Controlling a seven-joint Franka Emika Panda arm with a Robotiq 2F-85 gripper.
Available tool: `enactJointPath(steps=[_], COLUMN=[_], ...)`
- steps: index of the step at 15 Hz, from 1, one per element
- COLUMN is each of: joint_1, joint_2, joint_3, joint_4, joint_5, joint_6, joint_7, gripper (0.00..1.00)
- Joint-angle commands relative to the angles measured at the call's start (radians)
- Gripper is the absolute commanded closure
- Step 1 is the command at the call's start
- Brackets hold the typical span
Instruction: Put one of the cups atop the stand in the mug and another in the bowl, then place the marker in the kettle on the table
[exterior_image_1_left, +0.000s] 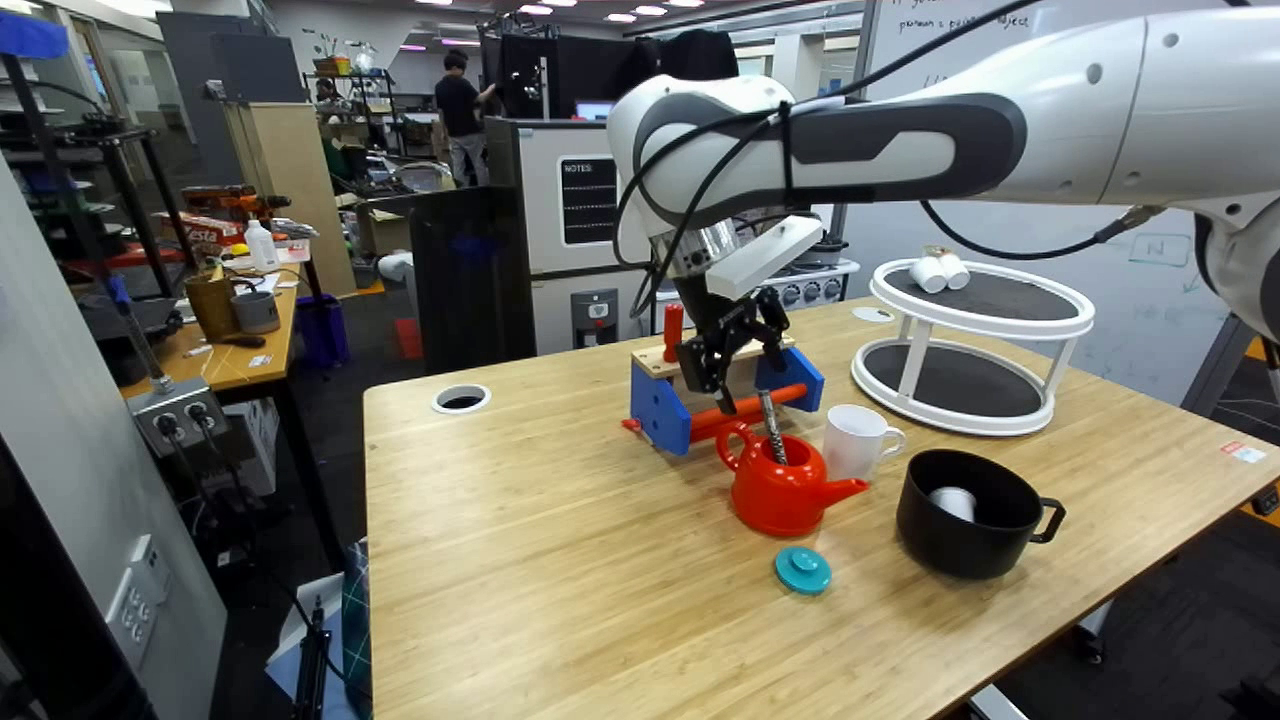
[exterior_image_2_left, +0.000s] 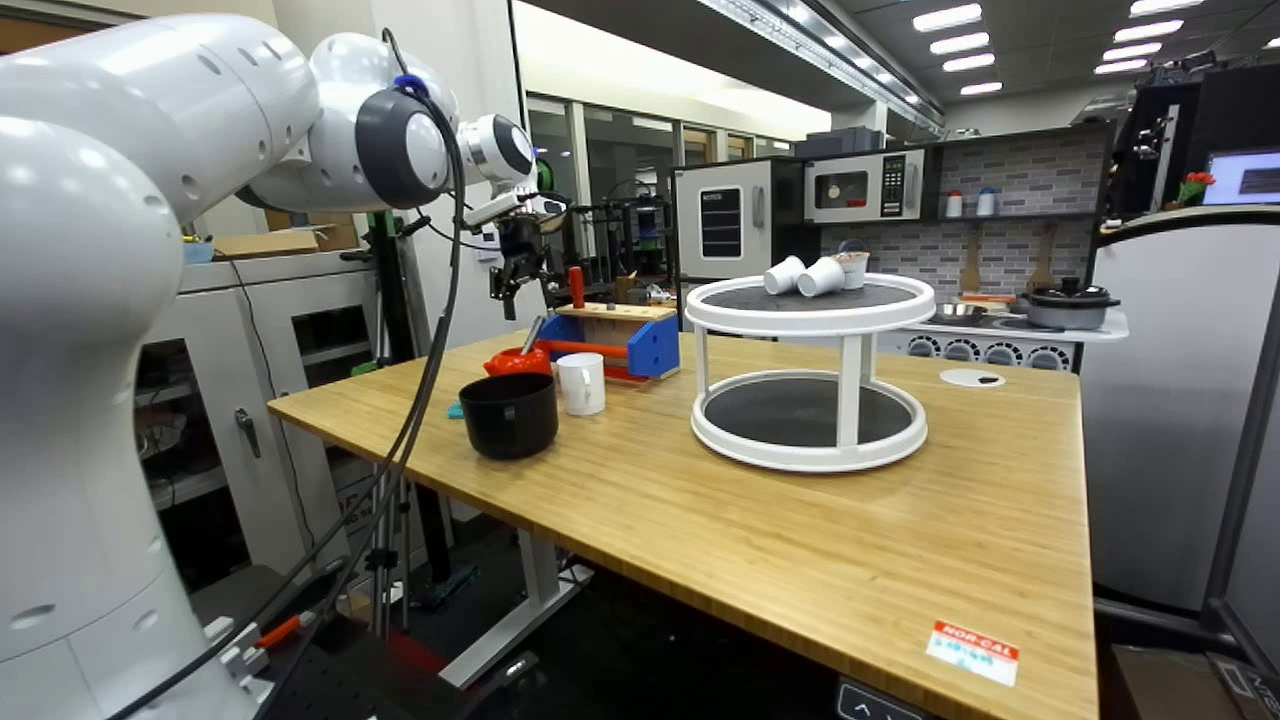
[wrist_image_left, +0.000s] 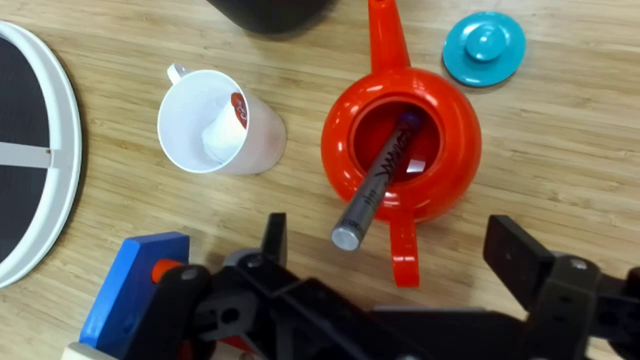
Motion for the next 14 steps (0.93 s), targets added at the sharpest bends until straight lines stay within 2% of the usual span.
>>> enactJointPath(steps=[1,14], joint_1=[0.008,-0.035], joint_2=[0.007,0.041], joint_3=[-0.013,-0.008], joint_4=[0.028,0.013], joint_5=[-0.029,-0.018], joint_6=[0.054,0.055], joint_7=[-0.021,-0.019], gripper=[0.00,0.00])
